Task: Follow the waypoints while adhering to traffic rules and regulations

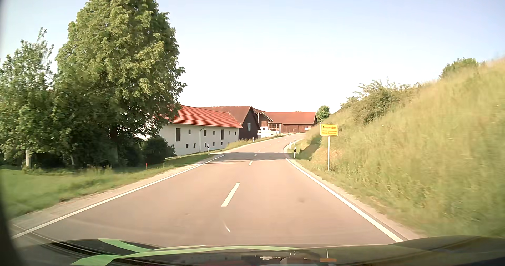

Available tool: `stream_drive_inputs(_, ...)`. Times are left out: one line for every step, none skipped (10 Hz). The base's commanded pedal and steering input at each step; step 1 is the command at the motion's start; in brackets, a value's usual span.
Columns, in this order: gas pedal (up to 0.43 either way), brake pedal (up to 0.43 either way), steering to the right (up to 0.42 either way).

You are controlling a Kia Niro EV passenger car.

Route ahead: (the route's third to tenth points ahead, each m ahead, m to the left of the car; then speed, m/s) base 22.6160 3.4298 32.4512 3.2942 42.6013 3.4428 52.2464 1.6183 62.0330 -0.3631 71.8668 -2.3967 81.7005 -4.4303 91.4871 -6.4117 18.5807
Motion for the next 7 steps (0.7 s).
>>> stream_drive_inputs(0.000,0.073,-0.003)
stream_drive_inputs(0.000,0.098,-0.003)
stream_drive_inputs(0.000,0.116,-0.002)
stream_drive_inputs(0.000,0.134,-0.001)
stream_drive_inputs(0.000,0.140,0.000)
stream_drive_inputs(0.000,0.140,0.001)
stream_drive_inputs(0.000,0.140,0.001)
